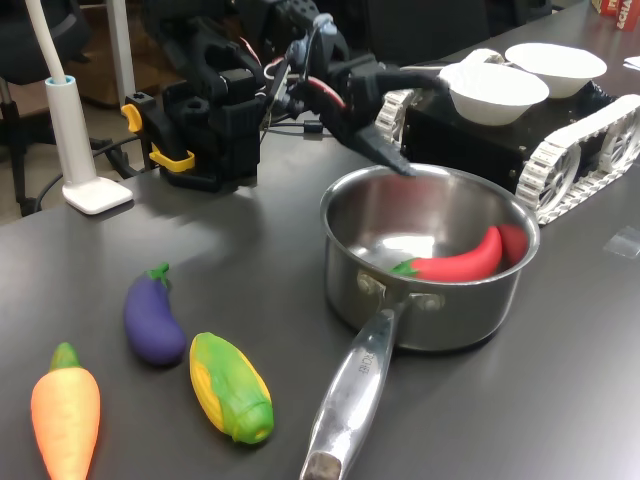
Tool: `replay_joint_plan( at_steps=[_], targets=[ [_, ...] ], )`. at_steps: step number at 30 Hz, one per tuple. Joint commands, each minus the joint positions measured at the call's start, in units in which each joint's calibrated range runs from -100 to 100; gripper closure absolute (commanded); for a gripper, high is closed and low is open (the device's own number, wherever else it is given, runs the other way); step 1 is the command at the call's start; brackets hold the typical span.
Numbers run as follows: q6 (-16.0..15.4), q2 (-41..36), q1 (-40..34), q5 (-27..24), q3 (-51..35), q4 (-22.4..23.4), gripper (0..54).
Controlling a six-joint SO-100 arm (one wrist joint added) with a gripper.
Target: Pick up the chilli and place them in the pan
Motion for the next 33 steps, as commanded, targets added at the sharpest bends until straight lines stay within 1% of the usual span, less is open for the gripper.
replay_joint_plan(
  at_steps=[1, 4, 6, 11, 13, 16, 21, 26, 29, 33],
  targets=[
    [0.9, -2.9, 0.8, 0.2, -8.9, 2.6, 14.4],
    [0.9, -3.8, 0.7, 0.1, -10.8, 4.2, 18.1],
    [0.9, -4.2, 0.5, 0.0, -12.2, 5.7, 21.7],
    [0.9, -6.1, 0.8, -0.6, -16.2, 10.1, 34.4],
    [0.9, -7.4, 0.7, -0.8, -17.5, 11.7, 37.7],
    [0.8, -8.2, -0.2, -0.7, -20.2, 15.0, 39.6],
    [0.6, -10.0, -1.4, -0.8, -23.6, 19.3, 46.8],
    [0.2, -11.9, -2.3, -0.7, -26.0, 23.3, 49.9],
    [-1.4, -12.3, -1.2, -0.5, -27.3, 25.1, 51.3],
    [-1.6, -14.1, -1.4, 0.0, -27.4, 27.4, 53.1]
  ],
)
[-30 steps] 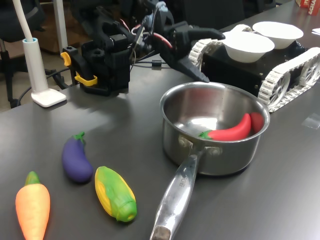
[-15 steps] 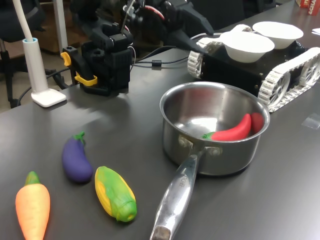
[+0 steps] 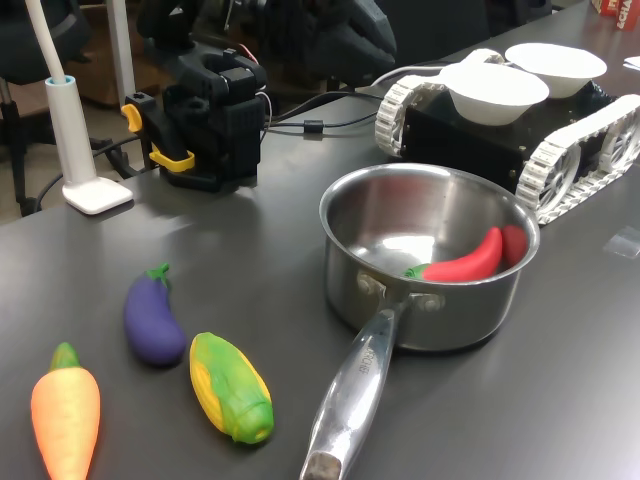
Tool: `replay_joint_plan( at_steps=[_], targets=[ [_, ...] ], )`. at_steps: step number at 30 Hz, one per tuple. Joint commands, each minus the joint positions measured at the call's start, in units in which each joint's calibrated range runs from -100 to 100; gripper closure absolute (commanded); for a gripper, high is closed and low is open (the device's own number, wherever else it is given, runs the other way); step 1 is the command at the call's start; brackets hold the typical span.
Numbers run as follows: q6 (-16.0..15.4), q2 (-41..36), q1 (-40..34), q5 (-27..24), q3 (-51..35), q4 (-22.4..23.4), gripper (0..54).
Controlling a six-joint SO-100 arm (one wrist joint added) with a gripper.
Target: Pick up the chilli and place them in the pan
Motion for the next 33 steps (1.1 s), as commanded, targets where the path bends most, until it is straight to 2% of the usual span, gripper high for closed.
replay_joint_plan(
  at_steps=[1, 7, 29, 33],
  targets=[
    [-0.9, -2.4, 0.4, 0.5, -5.0, 2.5, 53.6],
    [-1.0, -4.6, 0.5, 0.9, -4.1, 5.4, 53.6],
    [-1.0, -10.6, 0.3, 1.0, 3.6, 11.9, 53.6],
    [-1.8, -10.6, -0.1, 0.4, 5.0, 13.7, 53.6]
  ],
)
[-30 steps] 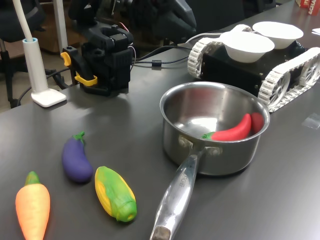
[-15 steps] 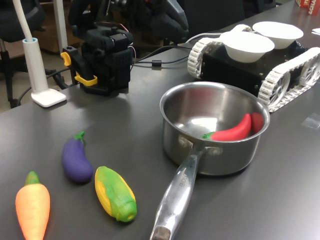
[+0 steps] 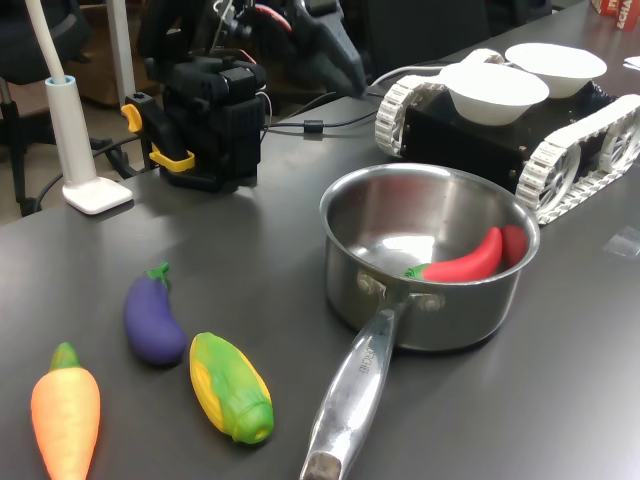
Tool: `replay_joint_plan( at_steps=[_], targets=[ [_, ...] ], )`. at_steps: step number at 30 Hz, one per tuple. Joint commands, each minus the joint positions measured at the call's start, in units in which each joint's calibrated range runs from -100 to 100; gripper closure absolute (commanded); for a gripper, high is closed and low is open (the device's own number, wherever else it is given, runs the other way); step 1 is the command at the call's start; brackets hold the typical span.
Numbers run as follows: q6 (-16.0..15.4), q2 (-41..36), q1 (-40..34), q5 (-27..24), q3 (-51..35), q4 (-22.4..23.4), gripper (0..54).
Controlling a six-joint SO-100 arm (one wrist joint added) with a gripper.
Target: Pick up the chilli and place them in the pan
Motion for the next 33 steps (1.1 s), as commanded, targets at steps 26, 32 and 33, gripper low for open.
replay_joint_plan(
  at_steps=[26, 32, 33],
  targets=[
    [-2.4, -0.4, 0.5, -0.3, 19.6, 1.0, 53.6],
    [-2.4, -0.4, 0.8, -0.2, 21.8, 0.9, 53.6],
    [-2.4, -0.4, 0.8, -0.2, 22.5, 0.4, 53.6]
  ],
)
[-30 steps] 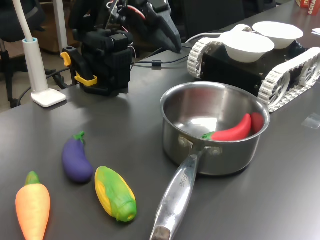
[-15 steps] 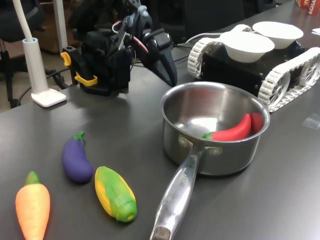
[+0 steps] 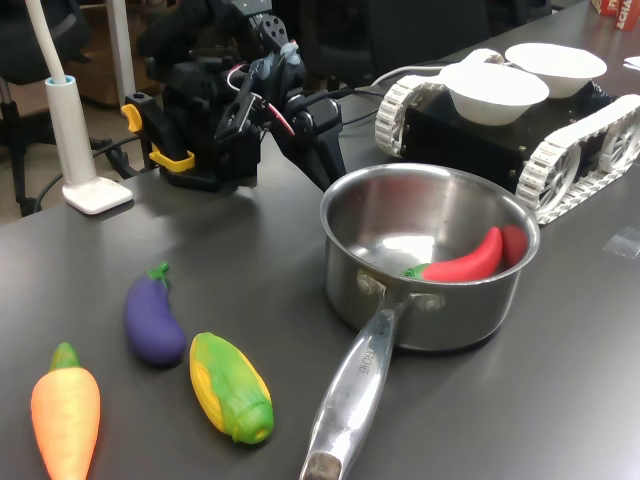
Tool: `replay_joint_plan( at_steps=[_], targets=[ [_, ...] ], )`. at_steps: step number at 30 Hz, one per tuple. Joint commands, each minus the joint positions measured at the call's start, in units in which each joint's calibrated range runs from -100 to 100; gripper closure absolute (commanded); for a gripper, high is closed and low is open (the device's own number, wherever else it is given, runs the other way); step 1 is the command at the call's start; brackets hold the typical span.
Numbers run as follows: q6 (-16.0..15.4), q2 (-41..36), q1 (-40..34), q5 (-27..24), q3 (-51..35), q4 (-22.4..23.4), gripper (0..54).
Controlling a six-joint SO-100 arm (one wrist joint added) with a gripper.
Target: Pick up the chilli and place them in the pan
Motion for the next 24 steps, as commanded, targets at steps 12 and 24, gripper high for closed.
replay_joint_plan(
  at_steps=[12, 24],
  targets=[
    [-1.3, -0.7, -0.3, 0.7, 2.3, -2.6, 53.6],
    [-3.0, -0.8, 2.1, 1.2, 2.3, -2.5, 53.6]
  ],
)
